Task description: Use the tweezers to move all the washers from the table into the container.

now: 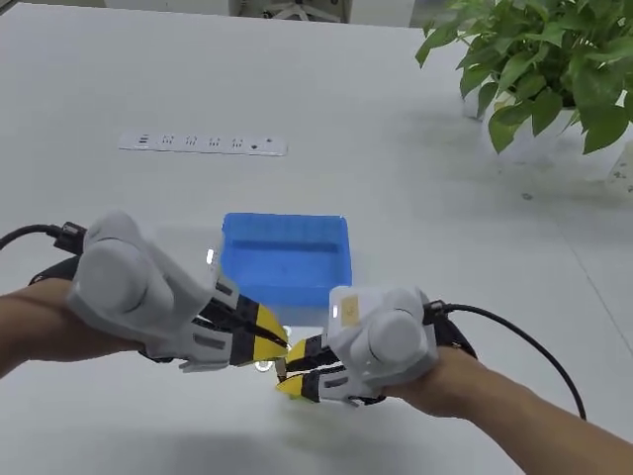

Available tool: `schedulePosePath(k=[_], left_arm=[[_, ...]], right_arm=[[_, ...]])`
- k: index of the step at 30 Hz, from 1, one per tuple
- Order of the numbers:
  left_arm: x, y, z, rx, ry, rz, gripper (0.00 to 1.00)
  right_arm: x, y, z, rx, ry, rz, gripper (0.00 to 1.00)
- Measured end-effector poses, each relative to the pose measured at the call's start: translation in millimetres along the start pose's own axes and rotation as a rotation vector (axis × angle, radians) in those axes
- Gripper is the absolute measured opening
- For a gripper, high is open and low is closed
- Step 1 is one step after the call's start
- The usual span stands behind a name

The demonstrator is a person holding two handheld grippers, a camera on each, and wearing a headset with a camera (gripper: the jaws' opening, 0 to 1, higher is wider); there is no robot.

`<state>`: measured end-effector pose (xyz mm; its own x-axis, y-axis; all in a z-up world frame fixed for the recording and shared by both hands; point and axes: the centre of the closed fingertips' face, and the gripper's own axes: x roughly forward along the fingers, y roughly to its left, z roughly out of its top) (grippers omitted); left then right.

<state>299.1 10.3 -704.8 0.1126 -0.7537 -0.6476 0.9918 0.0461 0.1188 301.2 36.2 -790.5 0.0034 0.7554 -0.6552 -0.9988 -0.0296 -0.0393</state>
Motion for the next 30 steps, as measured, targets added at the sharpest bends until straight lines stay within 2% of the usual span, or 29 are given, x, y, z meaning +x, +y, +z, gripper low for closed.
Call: schedulePosePath(k=[15, 30], left_arm=[[-8.8, 9.6, -4.5, -0.001, 0.007, 0.031, 0.06], [-16.2, 13.7, -15.2, -0.009, 0.031, 0.039, 0.06]], right_arm=[[4.6, -13.2, 7.9, -0.013, -0.014, -0.029, 0.12], [16.0, -16.7, 14.7, -0.012, -0.026, -0.028, 0.12]])
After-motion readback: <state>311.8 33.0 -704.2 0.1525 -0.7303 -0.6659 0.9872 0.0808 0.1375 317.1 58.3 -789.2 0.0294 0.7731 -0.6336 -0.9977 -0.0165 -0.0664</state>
